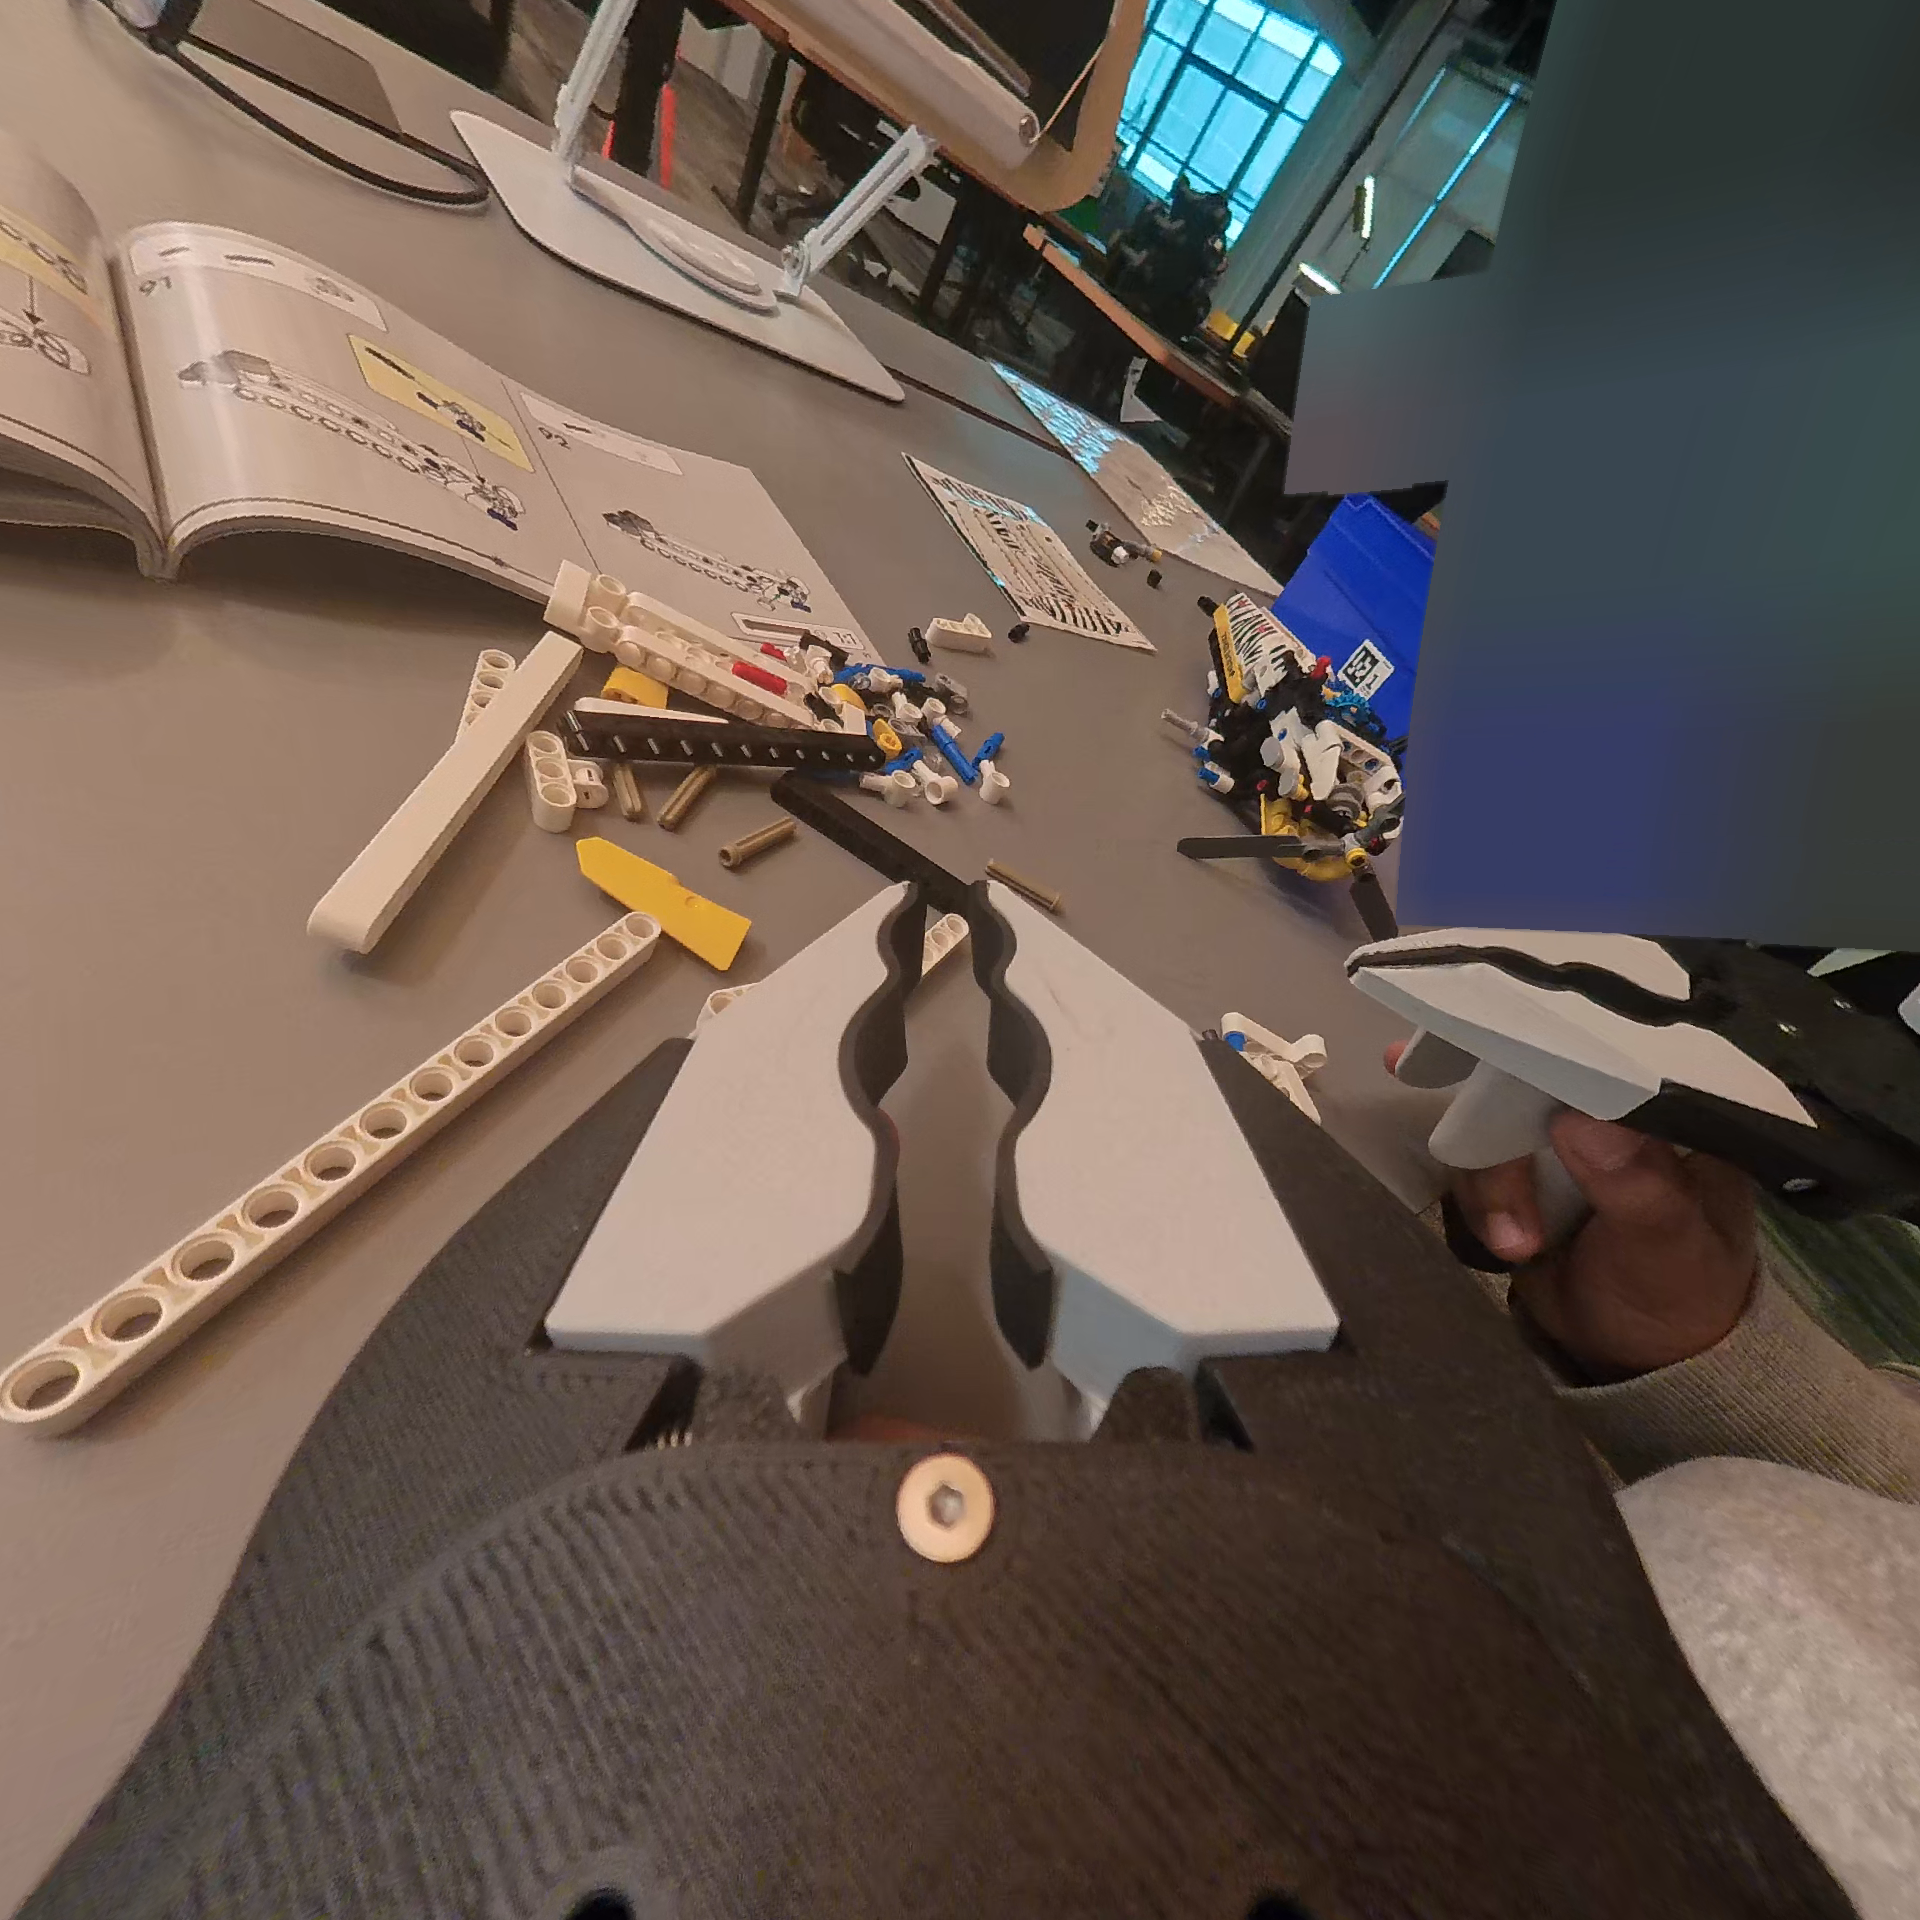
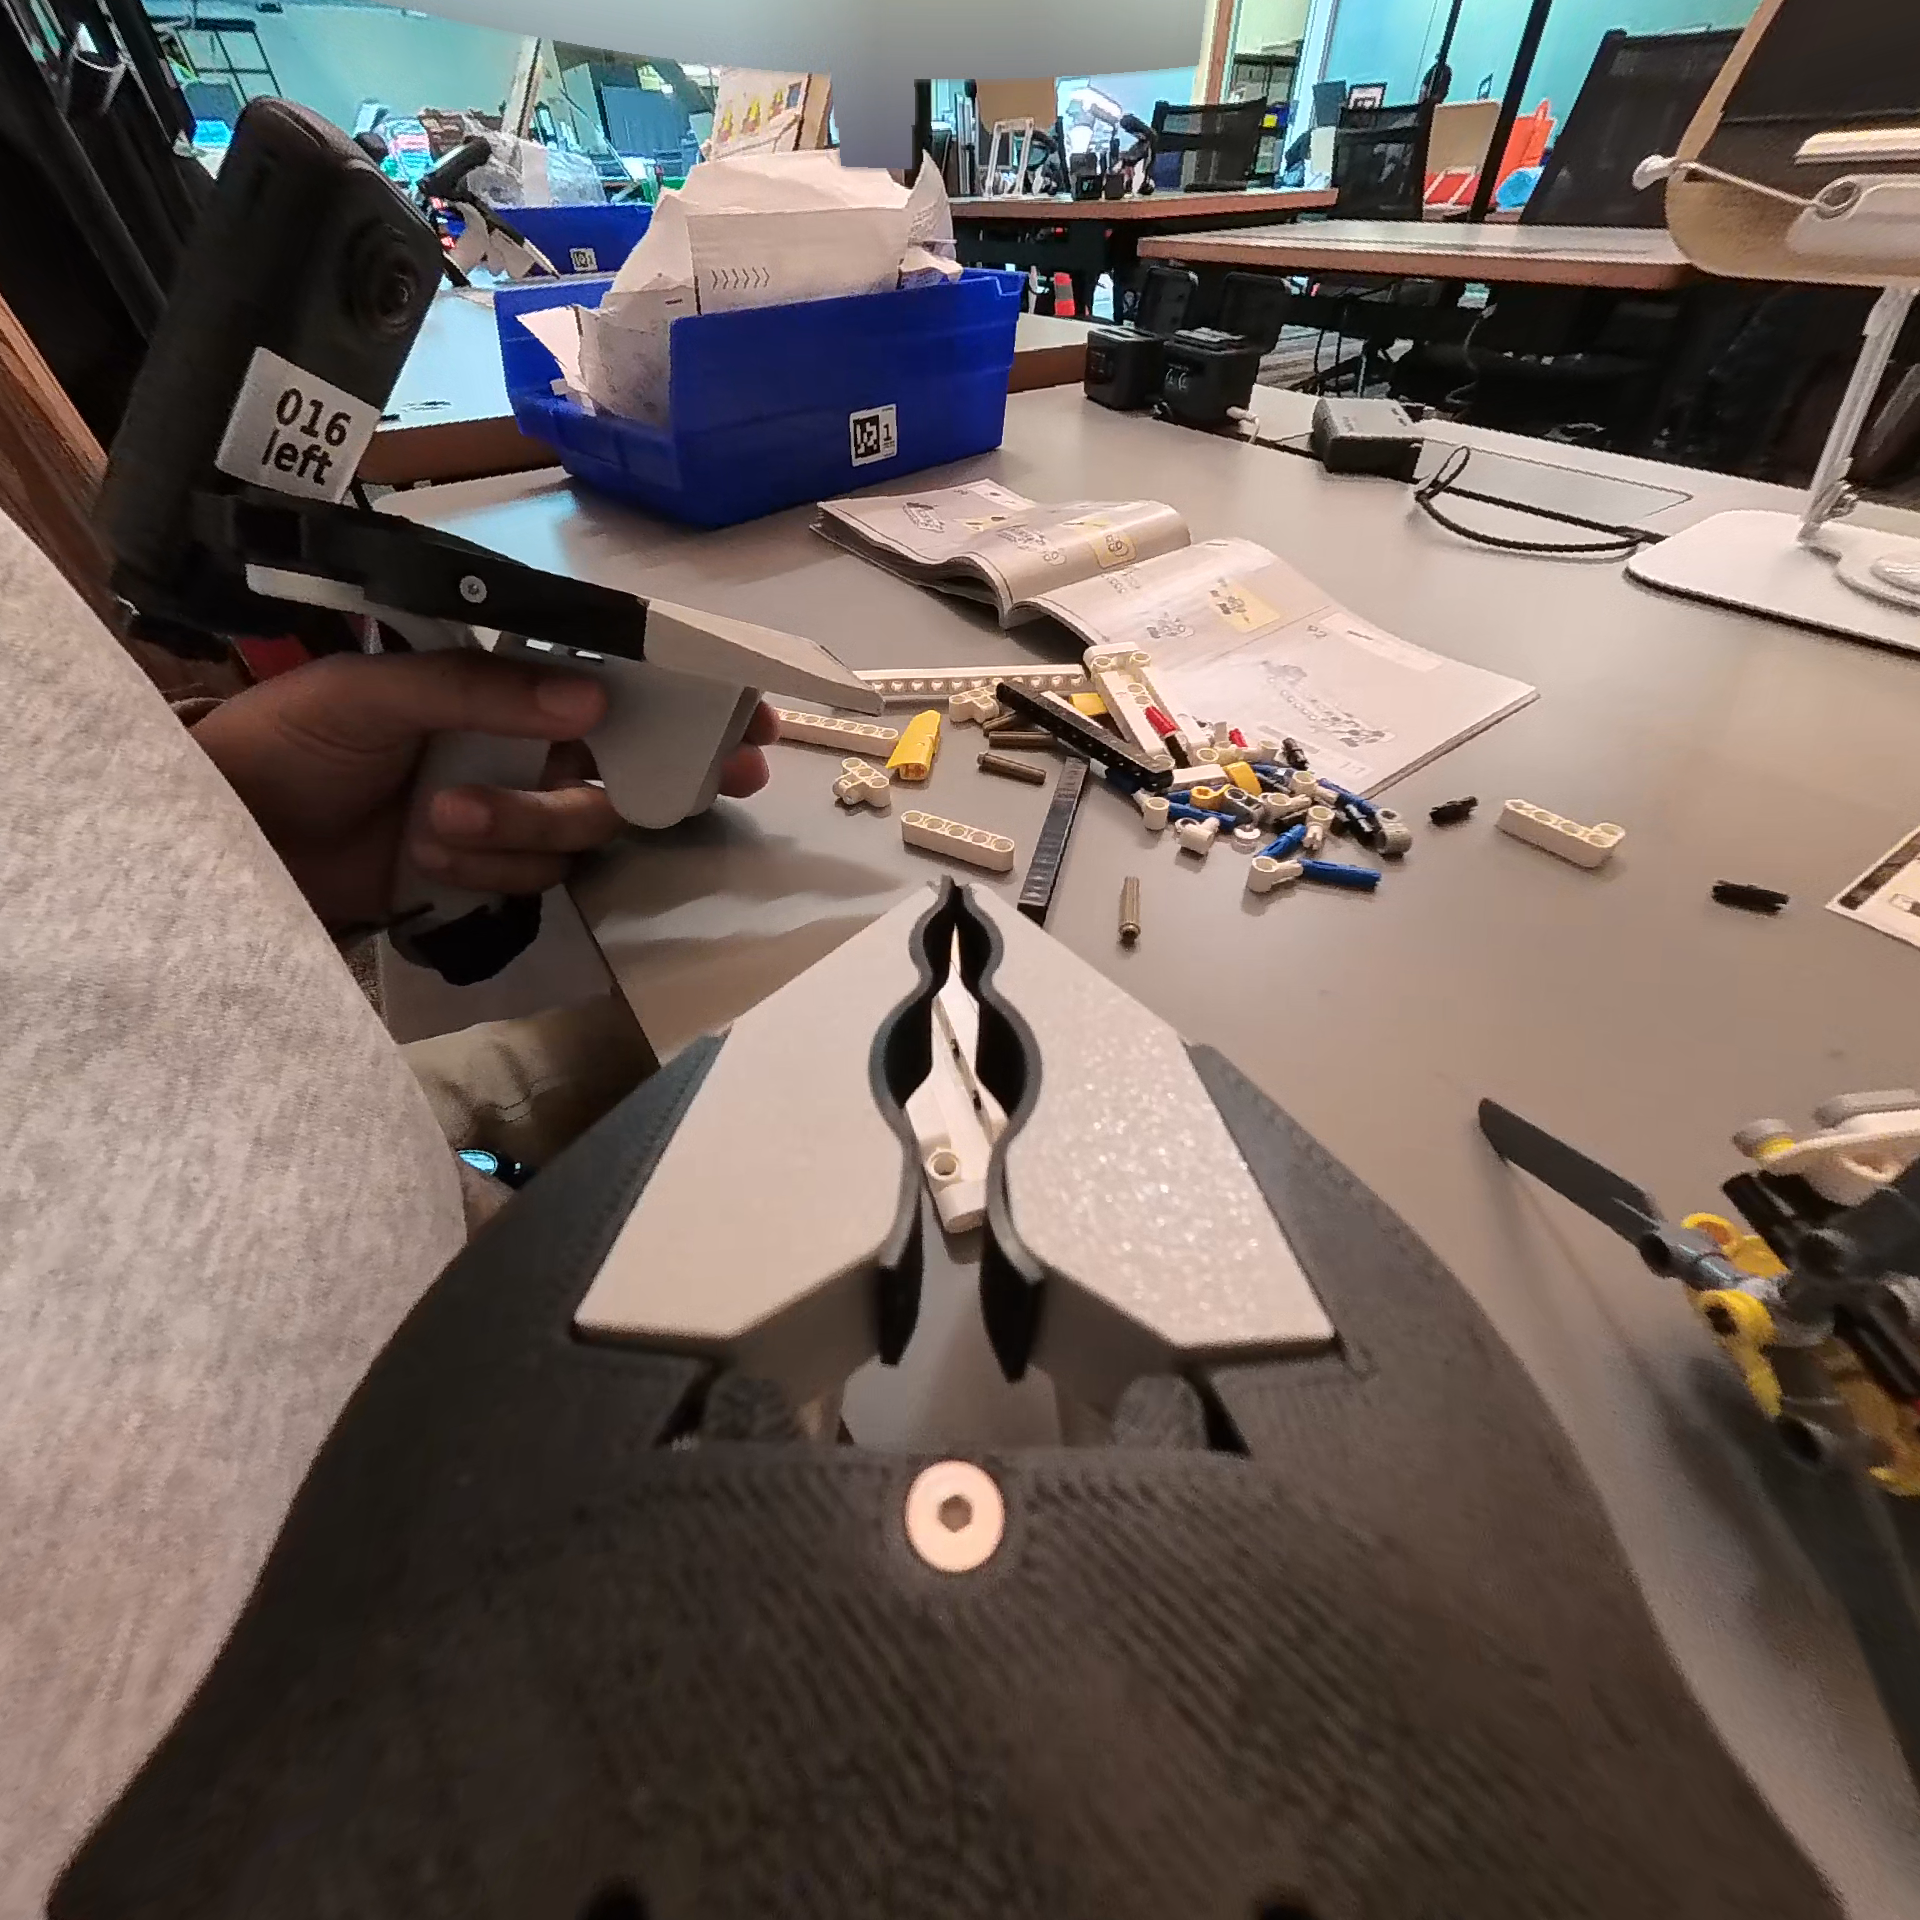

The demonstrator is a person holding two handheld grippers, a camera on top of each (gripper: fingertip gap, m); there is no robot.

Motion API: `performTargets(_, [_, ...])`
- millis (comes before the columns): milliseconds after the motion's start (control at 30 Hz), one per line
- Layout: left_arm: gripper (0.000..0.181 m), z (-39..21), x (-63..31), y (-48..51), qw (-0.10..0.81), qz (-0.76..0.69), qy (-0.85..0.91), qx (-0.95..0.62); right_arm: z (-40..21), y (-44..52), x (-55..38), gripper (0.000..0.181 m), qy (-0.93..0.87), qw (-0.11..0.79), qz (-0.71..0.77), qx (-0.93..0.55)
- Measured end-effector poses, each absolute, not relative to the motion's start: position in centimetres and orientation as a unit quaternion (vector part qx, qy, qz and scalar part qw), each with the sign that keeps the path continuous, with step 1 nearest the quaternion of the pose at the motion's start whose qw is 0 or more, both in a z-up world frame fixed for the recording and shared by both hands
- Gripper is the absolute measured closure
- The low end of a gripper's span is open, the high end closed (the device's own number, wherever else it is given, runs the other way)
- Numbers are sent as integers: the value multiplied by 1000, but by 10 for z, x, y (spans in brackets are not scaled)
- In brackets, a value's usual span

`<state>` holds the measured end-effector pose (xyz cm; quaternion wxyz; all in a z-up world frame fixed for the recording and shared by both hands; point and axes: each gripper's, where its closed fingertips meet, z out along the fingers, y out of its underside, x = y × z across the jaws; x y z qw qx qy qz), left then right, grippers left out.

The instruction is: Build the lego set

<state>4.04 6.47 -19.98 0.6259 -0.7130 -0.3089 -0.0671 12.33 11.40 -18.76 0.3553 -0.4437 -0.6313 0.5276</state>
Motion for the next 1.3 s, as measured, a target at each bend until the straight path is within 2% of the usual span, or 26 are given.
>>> performTargets(767, [176,-200,41,65,625,-65,-306,-715,-187,113,123,181,-632,362,527,-438])
performTargets(1300, [166,-201,44,65,624,-75,-298,-719,-176,119,127,181,-601,359,562,-440])
